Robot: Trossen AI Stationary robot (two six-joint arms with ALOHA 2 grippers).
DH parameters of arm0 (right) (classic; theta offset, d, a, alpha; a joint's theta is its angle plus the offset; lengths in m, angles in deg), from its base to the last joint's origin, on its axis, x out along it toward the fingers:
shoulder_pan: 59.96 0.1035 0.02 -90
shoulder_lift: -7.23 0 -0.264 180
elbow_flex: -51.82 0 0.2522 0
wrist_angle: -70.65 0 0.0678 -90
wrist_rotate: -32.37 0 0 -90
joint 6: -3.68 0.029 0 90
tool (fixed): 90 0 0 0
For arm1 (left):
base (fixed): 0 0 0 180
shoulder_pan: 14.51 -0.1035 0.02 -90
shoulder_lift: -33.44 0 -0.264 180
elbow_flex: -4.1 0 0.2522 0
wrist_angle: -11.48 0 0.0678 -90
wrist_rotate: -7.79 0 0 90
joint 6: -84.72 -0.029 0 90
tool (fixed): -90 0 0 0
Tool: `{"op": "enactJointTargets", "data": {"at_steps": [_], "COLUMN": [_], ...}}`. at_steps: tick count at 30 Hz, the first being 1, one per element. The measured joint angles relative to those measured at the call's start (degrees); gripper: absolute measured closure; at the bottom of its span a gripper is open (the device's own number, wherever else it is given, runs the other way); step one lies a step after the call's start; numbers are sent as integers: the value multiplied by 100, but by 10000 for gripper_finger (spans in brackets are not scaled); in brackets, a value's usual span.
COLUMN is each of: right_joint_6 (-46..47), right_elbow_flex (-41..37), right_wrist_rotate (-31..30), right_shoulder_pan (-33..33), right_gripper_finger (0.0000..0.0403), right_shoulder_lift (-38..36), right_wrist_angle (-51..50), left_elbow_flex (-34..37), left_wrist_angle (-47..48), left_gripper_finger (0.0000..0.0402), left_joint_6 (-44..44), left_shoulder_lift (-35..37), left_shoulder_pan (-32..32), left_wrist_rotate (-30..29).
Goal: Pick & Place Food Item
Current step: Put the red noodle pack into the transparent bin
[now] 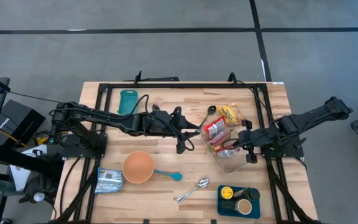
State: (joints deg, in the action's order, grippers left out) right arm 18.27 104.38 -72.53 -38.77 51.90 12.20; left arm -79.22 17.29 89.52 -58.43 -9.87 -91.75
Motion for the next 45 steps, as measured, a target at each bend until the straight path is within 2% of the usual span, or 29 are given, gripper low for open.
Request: {"op": "enactJointTargets", "data": {"at_steps": [10,15,28,35,45], "right_joint_6": [-531,-755,-913,-872,-763], "right_elbow_flex": [2,0,1,2,2], "right_wrist_rotate": [-100,-323,-337,-328,-321], "right_shoulder_pan": [-349,-567,-1056,-1087,-942], "right_gripper_finger": [403,403,403,403,403], "right_shoulder_lift": [402,408,408,427,823], "right_wrist_angle": [335,443,444,444,500], "left_elbow_flex": [0,0,0,0,0], "left_wrist_angle": [-3,-3,-6,-6,-8], "left_gripper_finger": [293,293,293,293,293], "left_joint_6": [-1,-1,-1,0,-2], "left_shoulder_lift": [0,0,0,0,0], "left_shoulder_pan": [-1,-1,-1,-2,0], "left_wrist_rotate": [0,0,0,0,-2]}}
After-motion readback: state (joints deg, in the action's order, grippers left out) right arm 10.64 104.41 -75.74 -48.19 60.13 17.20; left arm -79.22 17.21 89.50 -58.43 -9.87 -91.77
